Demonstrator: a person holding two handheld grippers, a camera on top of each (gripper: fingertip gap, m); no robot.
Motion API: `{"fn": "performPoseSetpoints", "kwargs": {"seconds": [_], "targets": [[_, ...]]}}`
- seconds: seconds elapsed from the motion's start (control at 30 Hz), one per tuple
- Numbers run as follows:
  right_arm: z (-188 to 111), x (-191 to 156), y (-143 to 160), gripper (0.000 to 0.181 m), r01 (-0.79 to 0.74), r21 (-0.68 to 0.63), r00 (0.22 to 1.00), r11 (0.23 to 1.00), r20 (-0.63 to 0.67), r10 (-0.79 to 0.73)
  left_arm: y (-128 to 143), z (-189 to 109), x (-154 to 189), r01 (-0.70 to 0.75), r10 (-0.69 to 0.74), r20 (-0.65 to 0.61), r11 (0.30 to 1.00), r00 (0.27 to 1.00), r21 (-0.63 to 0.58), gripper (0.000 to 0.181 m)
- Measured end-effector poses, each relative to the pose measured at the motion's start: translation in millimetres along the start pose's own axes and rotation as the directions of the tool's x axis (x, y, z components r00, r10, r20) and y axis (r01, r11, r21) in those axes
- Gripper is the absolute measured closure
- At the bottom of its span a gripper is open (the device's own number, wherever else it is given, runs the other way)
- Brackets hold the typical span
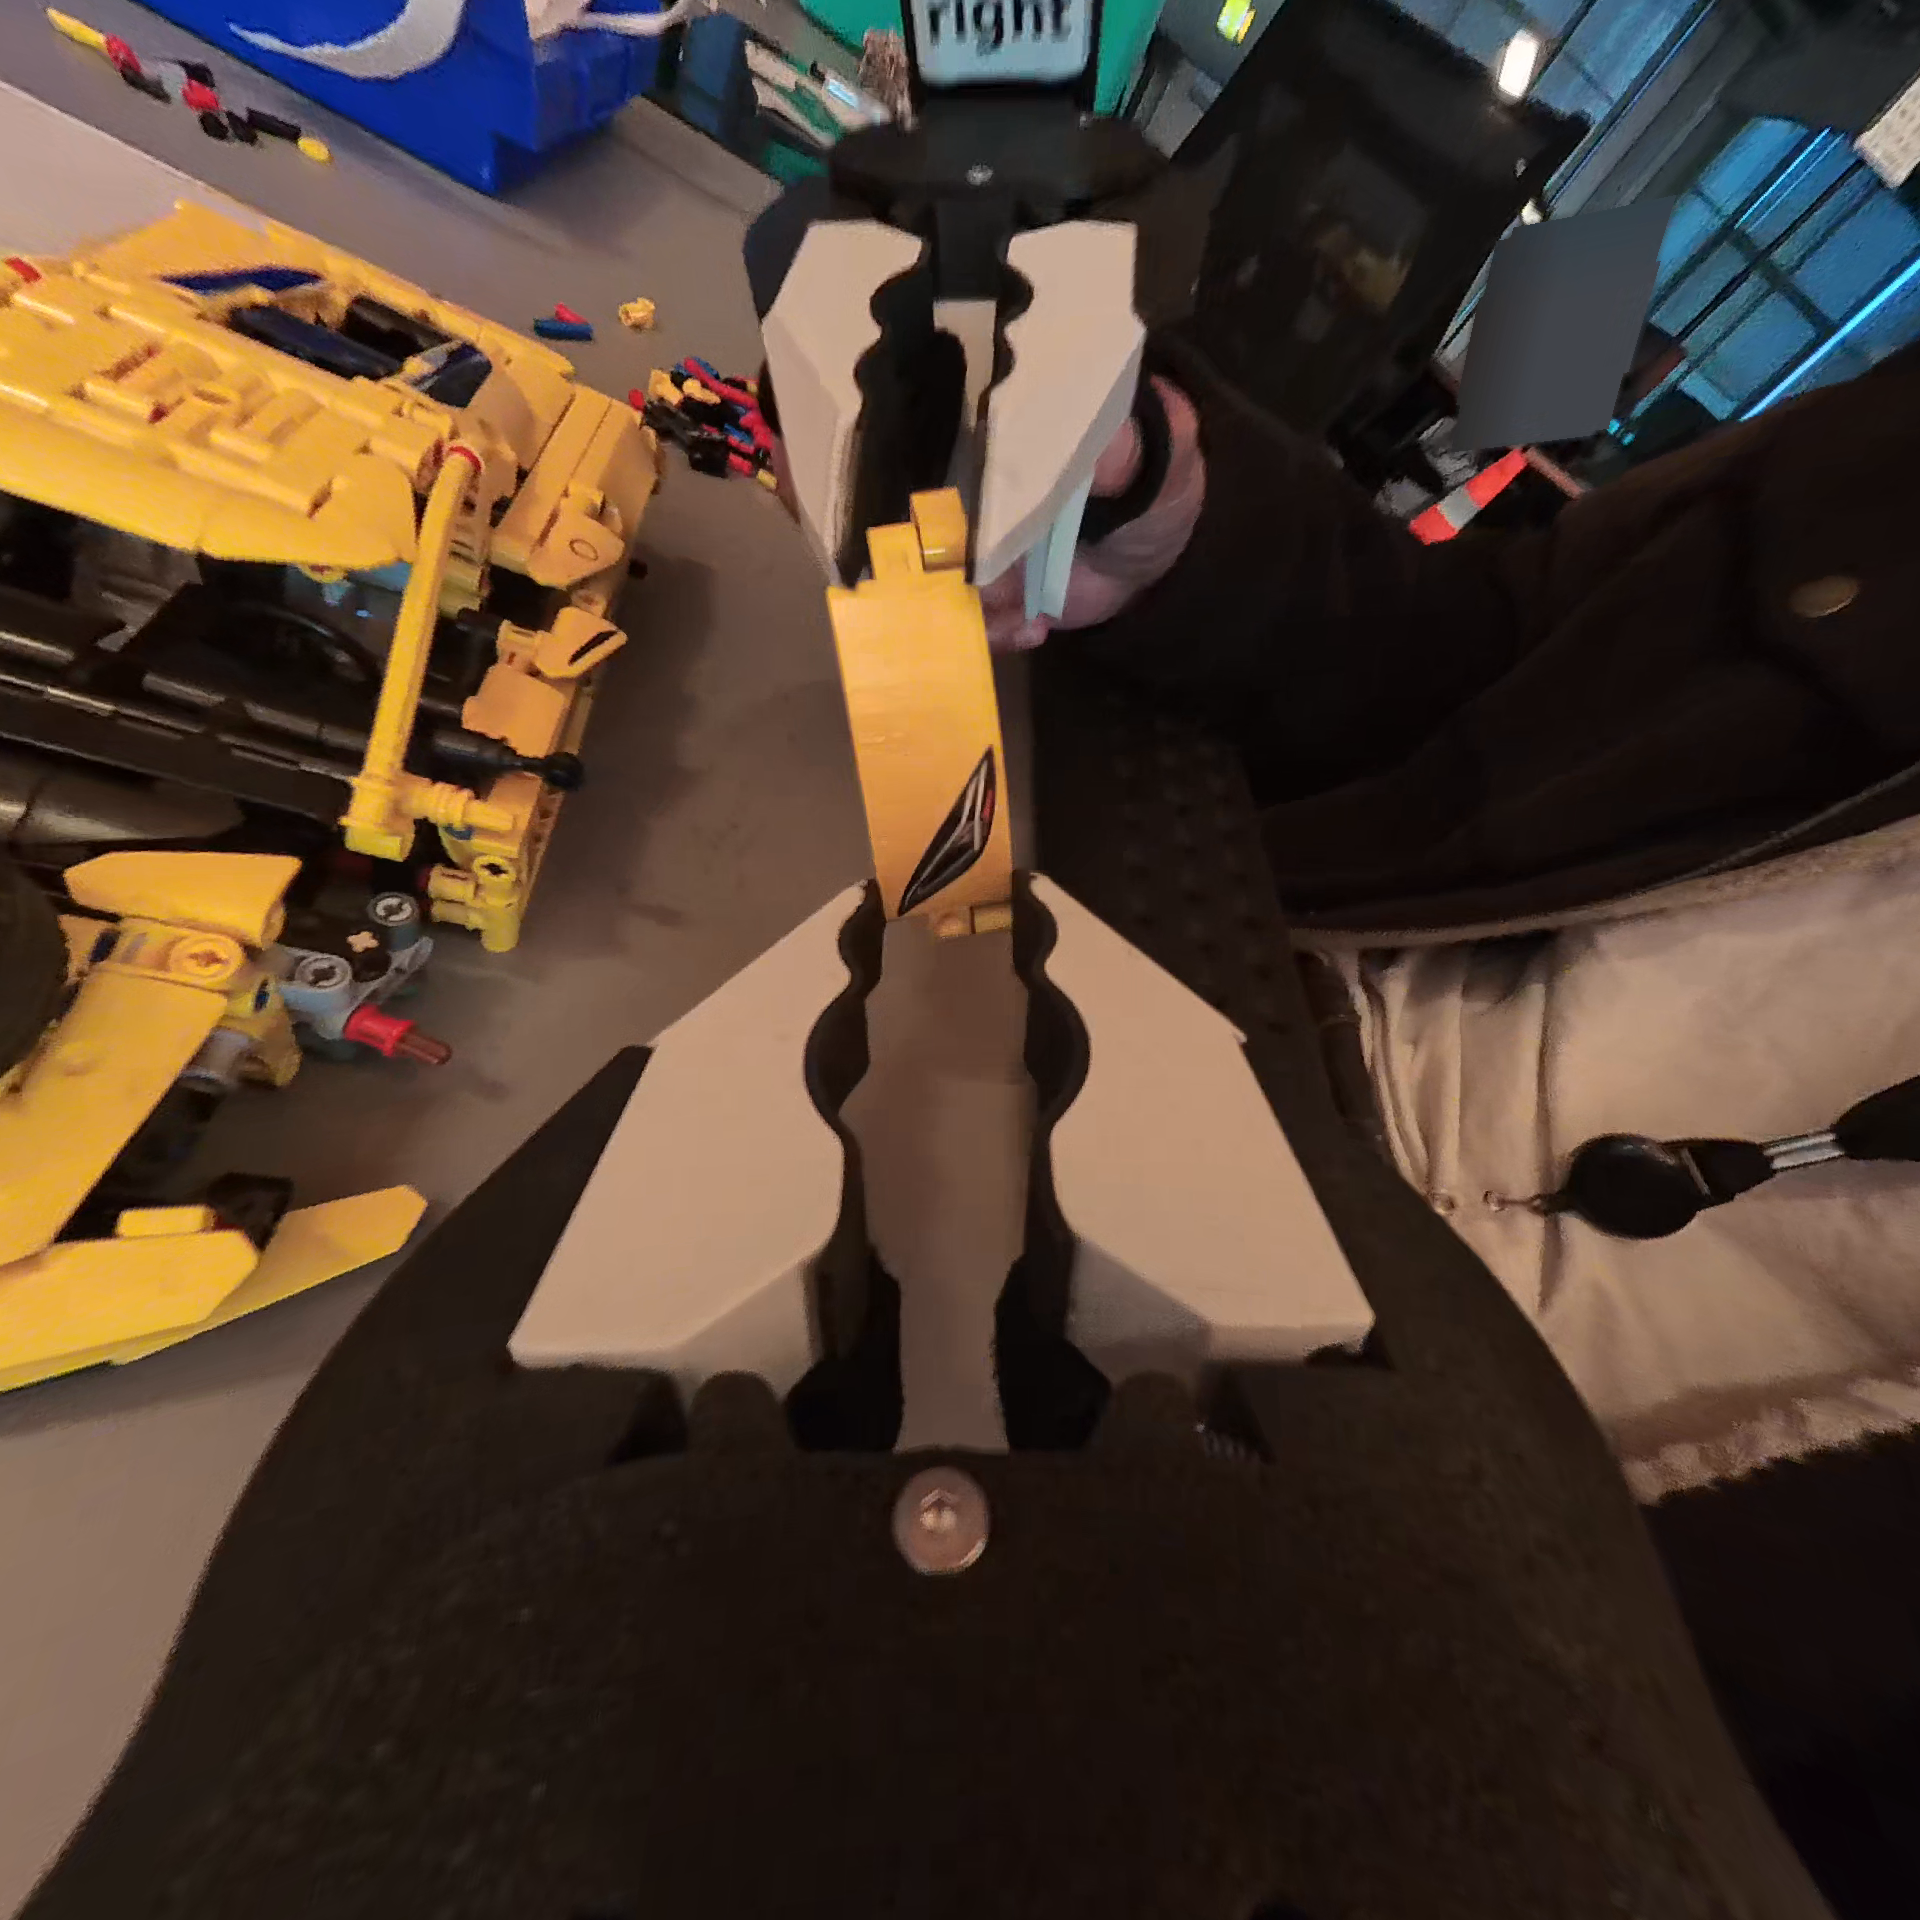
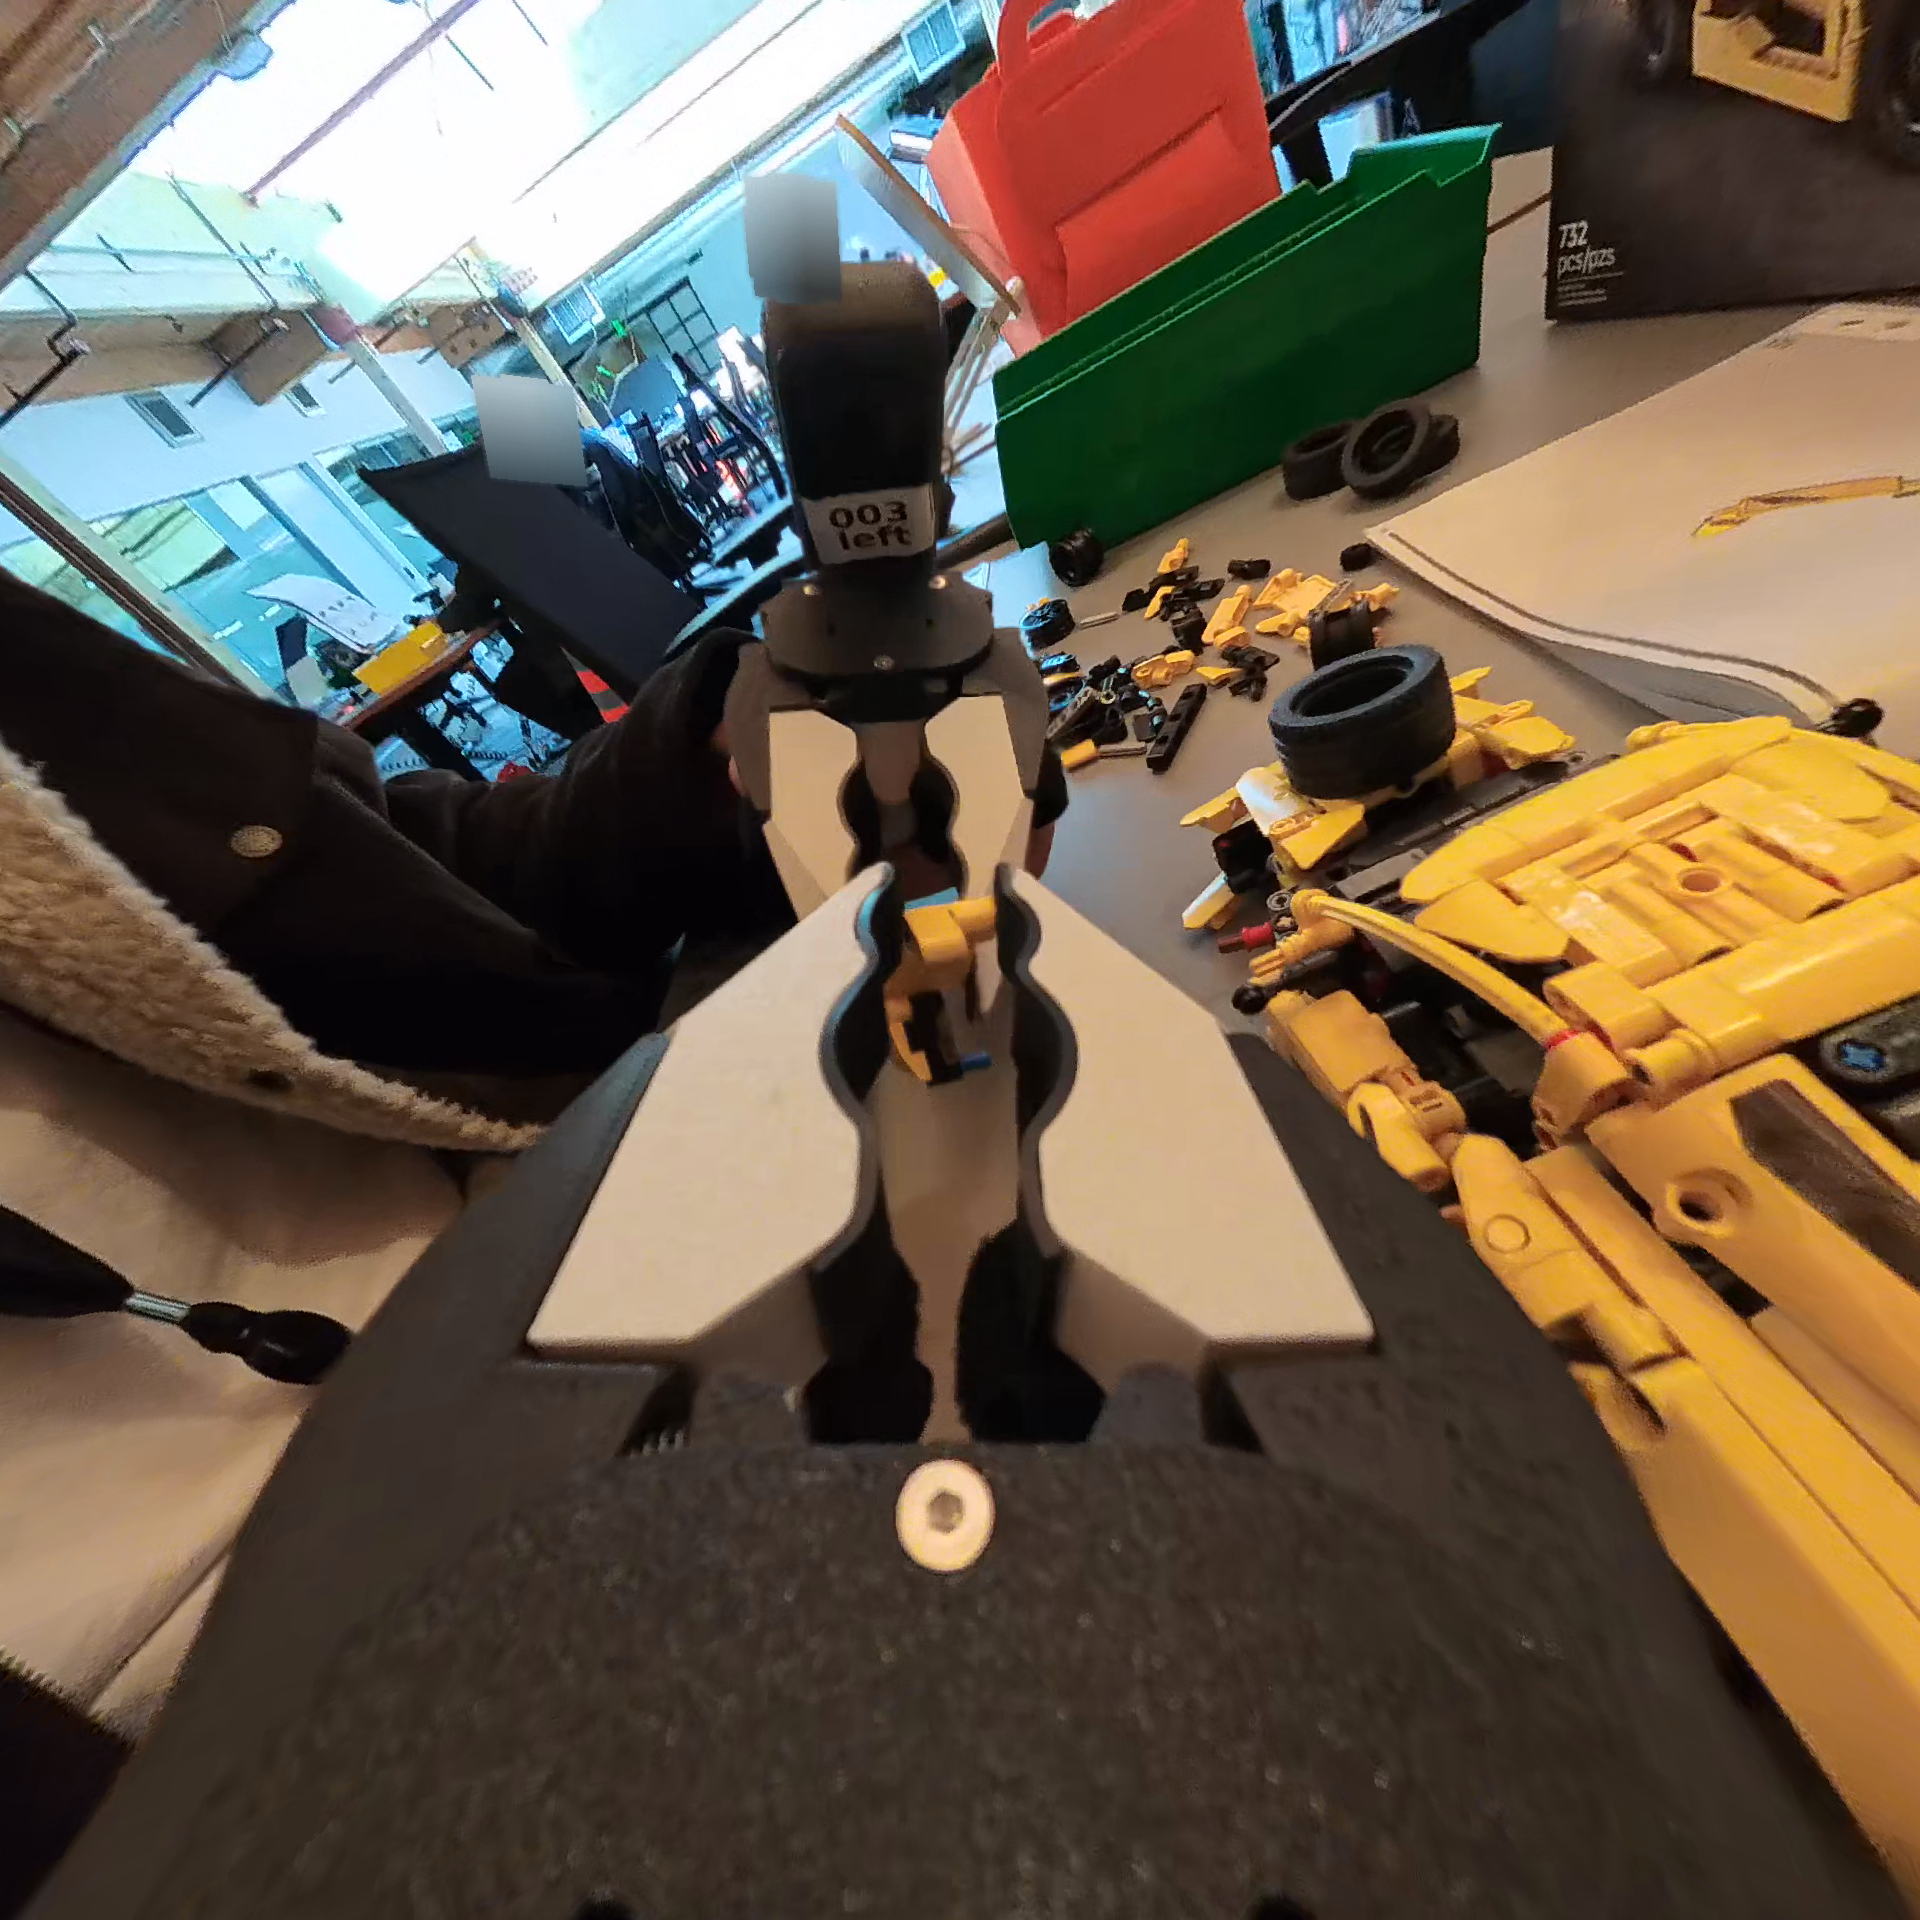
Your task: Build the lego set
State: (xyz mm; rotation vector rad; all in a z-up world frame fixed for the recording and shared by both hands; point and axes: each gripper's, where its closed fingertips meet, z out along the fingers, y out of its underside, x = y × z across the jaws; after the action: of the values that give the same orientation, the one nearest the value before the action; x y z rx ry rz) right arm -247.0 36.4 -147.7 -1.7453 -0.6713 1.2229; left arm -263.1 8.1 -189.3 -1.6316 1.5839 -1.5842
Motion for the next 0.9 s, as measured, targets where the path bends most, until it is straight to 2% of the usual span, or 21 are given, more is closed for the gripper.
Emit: {"fn": "performPoseSetpoints", "kwargs": {"seconds": [0.07, 0.13, 0.17, 0.3, 0.33, 0.43, 0.5, 0.6, 0.77, 0.9], "targets": [[-6.6, 2.4, 0.1, 0.166, -0.014, 0.009, 1.000, 1.000, 0.002, 0.014, -8.3, -6.5, 3.2, 0.019, -0.017, -0.025, 0.998, 1.000, 0.058, 0.157], [-12.6, 8.7, 3.4, 0.181, -0.030, -0.001, 0.999, 1.000, -0.018, 0.030, -19.1, -16.1, 5.9, 0.037, -0.031, -0.054, 0.991, 0.998, 0.128, 0.160], [-15.1, 11.9, 3.1, 0.181, -0.040, 0.007, 0.999, 0.999, -0.026, 0.040, -23.1, -20.7, 5.4, 0.040, -0.031, -0.057, 0.987, 0.998, 0.153, 0.161], [-20.8, 15.3, -2.3, 0.181, -0.075, 0.042, 0.997, 0.996, -0.006, 0.075, -19.3, -25.6, -4.8, 0.020, -0.020, -0.002, 0.990, 1.000, 0.138, 0.162], [-21.9, 18.8, -1.9, 0.181, -0.068, 0.044, 0.997, 0.997, -0.023, 0.069, -18.3, -25.7, -6.1, 0.018, -0.019, 0.005, 0.991, 1.000, 0.133, 0.162], [-20.5, 29.5, 4.4, 0.163, -0.047, 0.018, 0.996, 0.999, -0.078, 0.049, -19.8, -27.6, -9.1, 0.018, -0.021, 0.019, 0.989, 1.000, 0.144, 0.162], [-14.6, 31.1, 12.9, 0.153, 0.004, -0.029, 0.995, 1.000, -0.098, -0.007, -23.5, -30.3, -10.2, 0.014, -0.019, 0.026, 0.986, 0.999, 0.168, 0.162], [-3.0, 24.6, 28.7, 0.147, 0.107, -0.130, 0.989, 0.986, -0.087, -0.119, -25.2, -32.3, -10.8, 0.020, -0.025, 0.023, 0.983, 0.999, 0.181, 0.162], [5.2, 25.8, 44.0, 0.149, 0.279, -0.242, 0.941, 0.929, -0.126, -0.315, -20.0, -29.0, -12.2, 0.019, -0.024, 0.032, 0.988, 0.999, 0.150, 0.164], [3.2, 37.5, 52.2, 0.149, 0.305, -0.310, 0.912, 0.901, -0.176, -0.369, -19.5, -27.8, -6.4, 0.028, -0.027, -0.006, 0.988, 1.000, 0.149, 0.164]]}}
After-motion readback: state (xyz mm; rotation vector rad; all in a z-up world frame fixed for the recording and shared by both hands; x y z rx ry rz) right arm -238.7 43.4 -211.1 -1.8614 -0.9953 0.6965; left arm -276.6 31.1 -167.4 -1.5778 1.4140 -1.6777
